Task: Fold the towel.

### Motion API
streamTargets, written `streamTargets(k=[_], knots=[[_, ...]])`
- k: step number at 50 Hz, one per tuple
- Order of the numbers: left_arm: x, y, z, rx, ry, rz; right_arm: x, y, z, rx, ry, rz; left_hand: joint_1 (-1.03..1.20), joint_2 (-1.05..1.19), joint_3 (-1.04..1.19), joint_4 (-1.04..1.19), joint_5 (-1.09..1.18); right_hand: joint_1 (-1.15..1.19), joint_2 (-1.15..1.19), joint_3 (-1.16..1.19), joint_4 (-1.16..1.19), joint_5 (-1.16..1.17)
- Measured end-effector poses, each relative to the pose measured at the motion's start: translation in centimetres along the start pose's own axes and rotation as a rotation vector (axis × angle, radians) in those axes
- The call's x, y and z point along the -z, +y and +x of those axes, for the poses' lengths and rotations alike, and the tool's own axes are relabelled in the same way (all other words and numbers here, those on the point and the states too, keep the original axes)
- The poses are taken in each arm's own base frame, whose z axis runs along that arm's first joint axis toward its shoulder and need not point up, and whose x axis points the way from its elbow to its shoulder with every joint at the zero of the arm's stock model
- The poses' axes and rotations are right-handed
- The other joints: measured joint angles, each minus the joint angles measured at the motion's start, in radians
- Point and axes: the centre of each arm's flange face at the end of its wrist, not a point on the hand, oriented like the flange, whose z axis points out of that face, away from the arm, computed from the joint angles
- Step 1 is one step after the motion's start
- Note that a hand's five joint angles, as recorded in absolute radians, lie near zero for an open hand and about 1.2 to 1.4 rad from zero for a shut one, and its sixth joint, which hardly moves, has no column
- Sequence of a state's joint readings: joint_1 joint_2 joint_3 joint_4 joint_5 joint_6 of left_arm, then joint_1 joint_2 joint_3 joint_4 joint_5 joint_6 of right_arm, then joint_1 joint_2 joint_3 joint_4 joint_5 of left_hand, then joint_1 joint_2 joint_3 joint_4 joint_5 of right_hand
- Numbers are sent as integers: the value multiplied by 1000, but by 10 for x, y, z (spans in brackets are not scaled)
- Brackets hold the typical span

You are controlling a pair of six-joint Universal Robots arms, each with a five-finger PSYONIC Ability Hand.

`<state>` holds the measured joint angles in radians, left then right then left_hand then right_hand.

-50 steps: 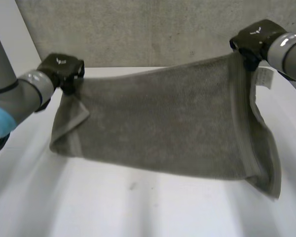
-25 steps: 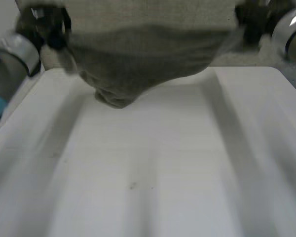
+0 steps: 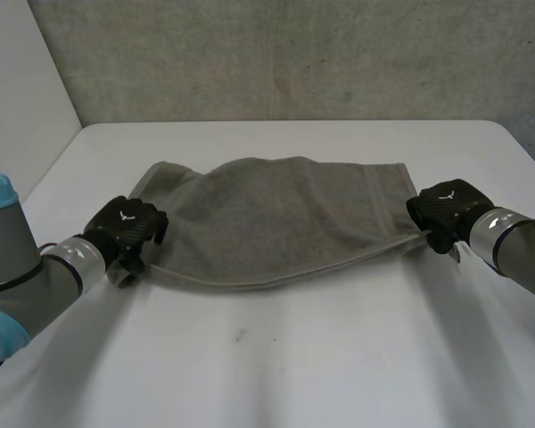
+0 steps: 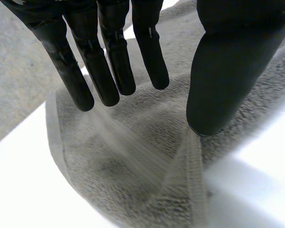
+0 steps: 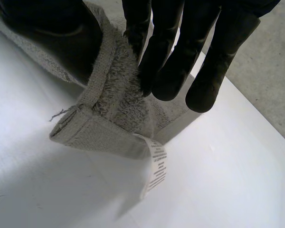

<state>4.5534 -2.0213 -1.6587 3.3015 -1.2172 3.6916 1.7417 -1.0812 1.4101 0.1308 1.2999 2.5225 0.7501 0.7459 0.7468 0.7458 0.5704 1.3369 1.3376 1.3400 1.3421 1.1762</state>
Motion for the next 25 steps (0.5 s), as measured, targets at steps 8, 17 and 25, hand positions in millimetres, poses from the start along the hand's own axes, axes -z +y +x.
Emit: streamTargets(k=[8, 17, 25], knots=[[-11, 3, -3, -23, -46, 63, 3, 3, -6, -7, -35, 8, -91, -90, -91, -90, -93, 0, 0, 0, 0, 0], [-11, 12, 4, -13, -33, 41, 3, 5, -4, -10, -26, 9, -177, -176, -177, -174, -178, 0, 0, 0, 0, 0], [4, 11, 9, -4, -22, 24, 1, 7, 4, -14, 5, 11, -189, -189, -190, -187, -193, 0, 0, 0, 0, 0]])
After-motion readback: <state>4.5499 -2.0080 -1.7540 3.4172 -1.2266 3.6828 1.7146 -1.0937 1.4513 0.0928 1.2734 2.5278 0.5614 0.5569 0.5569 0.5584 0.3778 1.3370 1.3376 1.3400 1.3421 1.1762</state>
